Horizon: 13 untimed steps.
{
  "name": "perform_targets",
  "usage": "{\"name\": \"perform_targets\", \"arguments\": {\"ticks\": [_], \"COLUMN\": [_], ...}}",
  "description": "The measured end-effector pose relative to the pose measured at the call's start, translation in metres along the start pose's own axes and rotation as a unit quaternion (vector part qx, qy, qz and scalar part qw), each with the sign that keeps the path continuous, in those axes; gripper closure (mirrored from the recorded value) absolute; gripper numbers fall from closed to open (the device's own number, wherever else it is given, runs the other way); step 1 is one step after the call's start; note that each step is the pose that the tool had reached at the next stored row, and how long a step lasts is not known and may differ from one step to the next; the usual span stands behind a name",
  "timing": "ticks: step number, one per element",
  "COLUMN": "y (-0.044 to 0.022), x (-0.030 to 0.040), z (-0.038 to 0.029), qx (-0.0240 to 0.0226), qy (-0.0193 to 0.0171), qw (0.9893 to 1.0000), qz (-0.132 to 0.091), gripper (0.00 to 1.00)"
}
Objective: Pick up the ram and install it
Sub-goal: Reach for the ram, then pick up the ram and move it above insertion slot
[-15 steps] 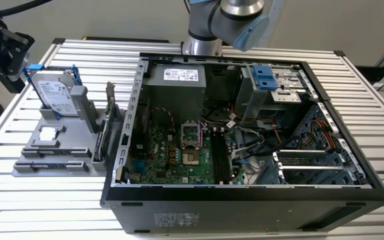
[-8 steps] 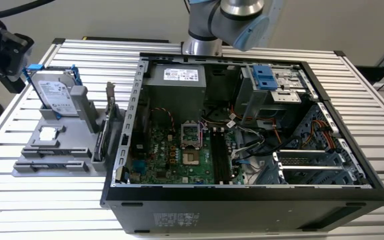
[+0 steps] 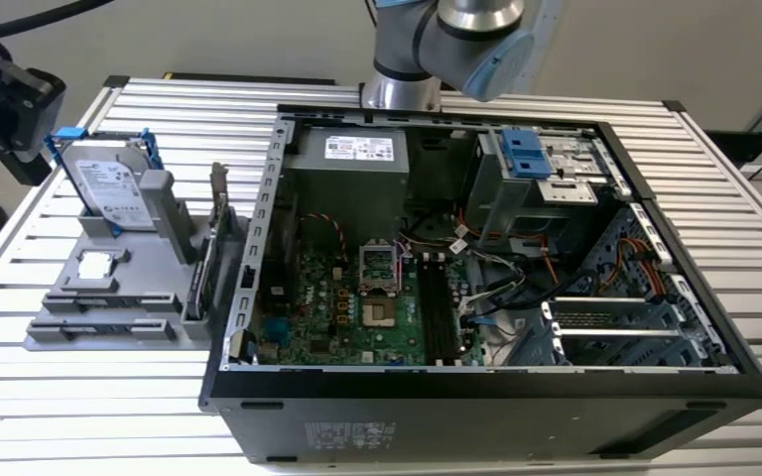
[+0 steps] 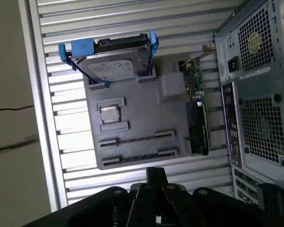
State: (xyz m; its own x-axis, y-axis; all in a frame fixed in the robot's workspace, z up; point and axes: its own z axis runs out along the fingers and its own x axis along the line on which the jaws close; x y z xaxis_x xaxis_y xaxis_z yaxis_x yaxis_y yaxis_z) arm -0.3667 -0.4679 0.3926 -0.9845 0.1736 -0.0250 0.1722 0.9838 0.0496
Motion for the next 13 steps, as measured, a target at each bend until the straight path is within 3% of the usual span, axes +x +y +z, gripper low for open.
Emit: {"name": "perform_targets", "arguments": {"ticks": [13], "y": [0.0000], "x": [0.0000], "z": [0.0000], "qx": [0.0010], "qy": [-0.0019], "qw": [0.9992], "qz": [0.039], "gripper": [1.00]}}
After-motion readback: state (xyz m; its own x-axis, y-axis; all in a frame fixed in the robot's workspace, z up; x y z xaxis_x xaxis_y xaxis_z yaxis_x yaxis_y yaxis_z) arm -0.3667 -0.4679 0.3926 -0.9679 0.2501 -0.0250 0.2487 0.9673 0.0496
